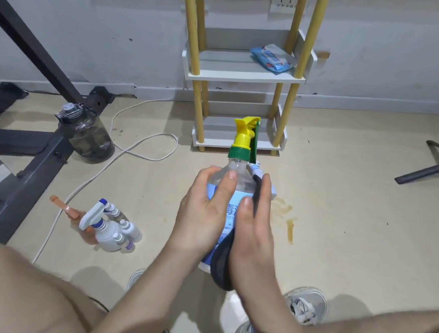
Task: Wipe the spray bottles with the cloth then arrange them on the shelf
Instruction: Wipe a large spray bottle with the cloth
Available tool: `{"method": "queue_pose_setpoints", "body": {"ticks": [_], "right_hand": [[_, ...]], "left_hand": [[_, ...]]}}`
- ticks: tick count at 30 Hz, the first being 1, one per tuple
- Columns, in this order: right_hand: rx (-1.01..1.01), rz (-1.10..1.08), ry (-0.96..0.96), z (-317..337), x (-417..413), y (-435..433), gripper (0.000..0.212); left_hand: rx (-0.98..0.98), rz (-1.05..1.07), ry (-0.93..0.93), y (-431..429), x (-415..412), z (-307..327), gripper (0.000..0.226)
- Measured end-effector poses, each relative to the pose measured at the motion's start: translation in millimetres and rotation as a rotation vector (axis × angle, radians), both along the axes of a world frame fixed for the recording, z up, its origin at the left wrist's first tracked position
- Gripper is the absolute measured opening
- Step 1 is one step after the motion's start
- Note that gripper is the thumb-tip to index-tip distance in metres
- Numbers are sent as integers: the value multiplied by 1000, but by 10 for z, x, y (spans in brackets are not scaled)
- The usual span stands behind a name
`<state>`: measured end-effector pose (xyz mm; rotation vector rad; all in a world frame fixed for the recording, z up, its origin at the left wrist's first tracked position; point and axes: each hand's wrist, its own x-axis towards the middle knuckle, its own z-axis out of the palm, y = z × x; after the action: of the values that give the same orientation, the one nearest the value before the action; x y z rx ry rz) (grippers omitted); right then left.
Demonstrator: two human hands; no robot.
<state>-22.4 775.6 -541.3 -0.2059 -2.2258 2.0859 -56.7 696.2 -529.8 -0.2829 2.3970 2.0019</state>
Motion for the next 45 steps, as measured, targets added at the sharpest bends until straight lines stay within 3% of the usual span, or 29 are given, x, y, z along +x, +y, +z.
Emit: {"method": "queue_pose_setpoints", "body": {"ticks": [2, 4, 7, 13, 16, 20, 23, 32, 36, 40, 45], "right_hand": [[191, 19, 168, -109, 111, -83, 63], [261, 12, 227, -130, 94, -94, 58], [225, -42, 218, -17, -172, 41, 55], [78, -42, 119, 146, -584, 285, 58], [-119, -83, -4, 132, -715, 334, 56], [166, -65, 111, 92, -911, 428, 42], [179, -67, 166, 57, -1040, 474, 50], [84, -136, 201, 106, -1336, 704, 74], [-276, -287, 7, 101, -1412, 664, 69], [-501, -46, -166, -242, -1056, 398, 46], [-665, 185, -264, -338, -837, 500, 42]], "left_hand": [[-26, 20, -21, -18, -25, -36, 67], [-37, 11, -48, -20, -17, -51, 62], [-89, -73, -79, 2, 58, -80, 54], [-155, -141, -87, 36, 127, -70, 59], [-128, -172, -109, 28, 130, -84, 51], [-10, -282, -124, 68, 195, -53, 45], [146, -342, -131, 110, 232, 1, 44], [182, -446, -164, 22, 201, -19, 48], [168, -422, -101, 12, 142, -16, 43], [138, -437, -33, 20, 121, 6, 37], [179, -488, -66, 11, 178, -13, 38]]}}
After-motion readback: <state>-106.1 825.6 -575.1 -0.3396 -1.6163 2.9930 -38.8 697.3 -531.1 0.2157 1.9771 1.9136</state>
